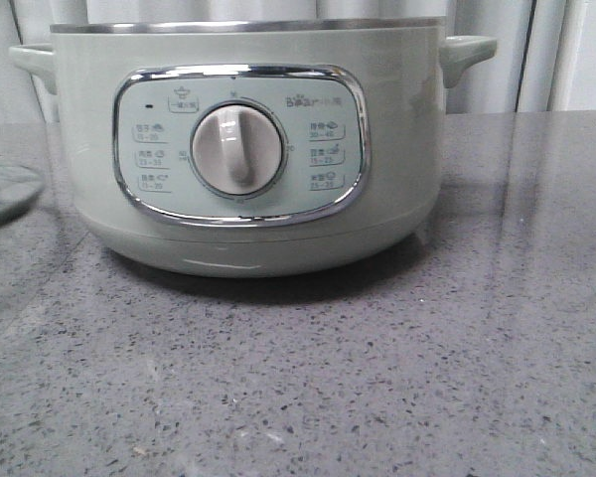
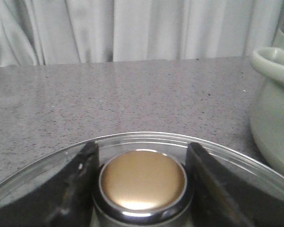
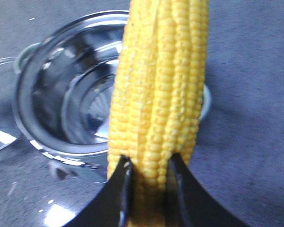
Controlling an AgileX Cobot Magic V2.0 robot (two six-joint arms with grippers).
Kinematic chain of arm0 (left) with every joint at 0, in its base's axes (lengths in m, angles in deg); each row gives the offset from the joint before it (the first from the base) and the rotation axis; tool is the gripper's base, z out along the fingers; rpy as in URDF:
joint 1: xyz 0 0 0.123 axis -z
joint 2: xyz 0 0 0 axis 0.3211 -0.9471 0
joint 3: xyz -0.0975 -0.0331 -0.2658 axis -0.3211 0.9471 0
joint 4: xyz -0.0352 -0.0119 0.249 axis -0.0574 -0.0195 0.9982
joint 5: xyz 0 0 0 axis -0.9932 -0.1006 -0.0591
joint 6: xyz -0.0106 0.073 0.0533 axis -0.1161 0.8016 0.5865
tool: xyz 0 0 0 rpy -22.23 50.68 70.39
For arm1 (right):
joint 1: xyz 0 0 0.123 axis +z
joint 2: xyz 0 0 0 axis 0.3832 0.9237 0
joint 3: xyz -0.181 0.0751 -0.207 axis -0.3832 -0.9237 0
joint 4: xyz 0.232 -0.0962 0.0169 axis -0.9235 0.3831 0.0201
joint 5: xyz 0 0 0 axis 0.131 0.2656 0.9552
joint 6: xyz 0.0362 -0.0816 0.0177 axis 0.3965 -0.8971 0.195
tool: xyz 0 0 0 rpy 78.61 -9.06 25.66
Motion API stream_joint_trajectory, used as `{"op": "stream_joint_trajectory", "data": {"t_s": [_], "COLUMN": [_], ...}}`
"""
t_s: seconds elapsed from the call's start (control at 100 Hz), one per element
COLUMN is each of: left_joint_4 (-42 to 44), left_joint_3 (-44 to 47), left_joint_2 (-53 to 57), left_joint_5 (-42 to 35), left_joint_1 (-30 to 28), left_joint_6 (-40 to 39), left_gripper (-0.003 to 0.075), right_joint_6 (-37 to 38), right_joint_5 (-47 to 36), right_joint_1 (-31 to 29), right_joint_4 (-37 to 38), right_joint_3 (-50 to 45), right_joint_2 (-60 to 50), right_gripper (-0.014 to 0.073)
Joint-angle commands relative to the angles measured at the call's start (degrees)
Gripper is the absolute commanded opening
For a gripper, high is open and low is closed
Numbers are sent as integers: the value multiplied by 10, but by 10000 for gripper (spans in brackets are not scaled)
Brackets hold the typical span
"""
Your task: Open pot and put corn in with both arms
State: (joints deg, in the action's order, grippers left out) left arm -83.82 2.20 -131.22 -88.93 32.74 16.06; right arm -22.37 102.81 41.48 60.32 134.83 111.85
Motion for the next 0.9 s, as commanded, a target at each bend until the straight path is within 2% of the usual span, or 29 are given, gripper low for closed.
{"op": "stream_joint_trajectory", "data": {"t_s": [0.0,0.19,0.39,0.46,0.56,0.68,0.76,0.81,0.89], "left_joint_4": [3,3,-8,-2,-2,-2,-2,-2,-2], "left_joint_3": [-22,-22,-22,-22,-22,-22,-22,-22,-22], "left_joint_2": [-34,-118,-176,-186,-189,-189,-189,-189,-185], "left_joint_5": [-126,-210,-222,-229,-233,-248,-250,-250,-250], "left_joint_1": [23,40,40,40,40,40,40,40,40], "left_joint_6": [-5,-5,-5,-5,-5,-5,-5,-5,-5], "left_gripper": [-20,-20,-16,22,156,330,371,371,371], "right_joint_6": [-8,-8,-10,-10,-10,-10,-10,-10,-10], "right_joint_5": [-35,-72,-134,-146,-149,-165,-175,-175,-175], "right_joint_1": [20,64,81,81,81,82,82,82,82], "right_joint_4": [-16,-17,-18,-18,-18,-18,-18,-18,-18], "right_joint_3": [21,21,21,21,21,21,21,21,21], "right_joint_2": [20,83,138,154,171,177,177,177,177], "right_gripper": [-69,-70,-69,-55,43,274,405,436,440]}}
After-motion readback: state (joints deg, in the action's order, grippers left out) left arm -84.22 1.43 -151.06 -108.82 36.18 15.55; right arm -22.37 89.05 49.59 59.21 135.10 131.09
